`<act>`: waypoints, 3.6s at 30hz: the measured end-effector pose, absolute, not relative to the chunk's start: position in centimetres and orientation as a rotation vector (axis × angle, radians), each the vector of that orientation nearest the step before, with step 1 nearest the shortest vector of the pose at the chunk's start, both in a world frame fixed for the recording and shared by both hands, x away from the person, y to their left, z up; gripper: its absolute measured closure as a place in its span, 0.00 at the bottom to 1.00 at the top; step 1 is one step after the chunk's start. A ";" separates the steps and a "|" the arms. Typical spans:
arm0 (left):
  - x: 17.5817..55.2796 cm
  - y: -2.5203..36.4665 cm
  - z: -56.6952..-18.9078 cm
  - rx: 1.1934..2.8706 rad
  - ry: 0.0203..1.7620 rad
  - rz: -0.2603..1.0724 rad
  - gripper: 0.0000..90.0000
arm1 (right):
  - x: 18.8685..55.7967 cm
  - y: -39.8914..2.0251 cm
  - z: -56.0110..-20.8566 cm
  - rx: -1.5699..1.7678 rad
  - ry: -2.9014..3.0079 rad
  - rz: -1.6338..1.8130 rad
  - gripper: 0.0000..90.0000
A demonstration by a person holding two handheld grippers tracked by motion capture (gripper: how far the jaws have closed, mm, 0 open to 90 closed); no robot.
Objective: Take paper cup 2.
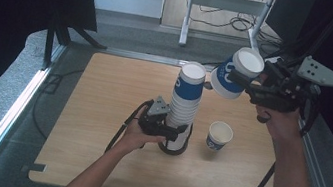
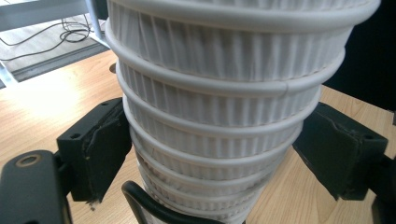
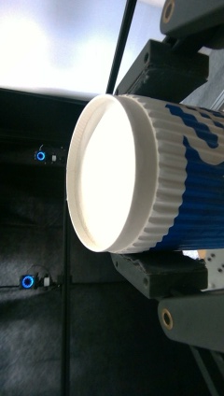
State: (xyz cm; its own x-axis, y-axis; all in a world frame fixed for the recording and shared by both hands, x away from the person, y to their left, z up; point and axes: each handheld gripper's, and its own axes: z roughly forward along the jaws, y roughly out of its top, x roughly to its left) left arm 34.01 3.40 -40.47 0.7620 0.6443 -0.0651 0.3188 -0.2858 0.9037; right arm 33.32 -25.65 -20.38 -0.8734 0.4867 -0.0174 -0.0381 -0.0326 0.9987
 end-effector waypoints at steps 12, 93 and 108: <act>34.0 3.3 -40.5 1.884 0.740 0.385 0.15 | 32.4 -26.9 -24.8 0.499 1.913 1.962 0.31; 24.8 10.3 -44.2 1.790 0.797 0.329 0.10 | 28.9 -20.4 -42.4 0.569 2.136 1.883 0.30; 23.8 10.3 -43.5 1.774 0.740 0.268 0.10 | 28.6 -18.0 -43.0 0.542 2.169 1.897 0.30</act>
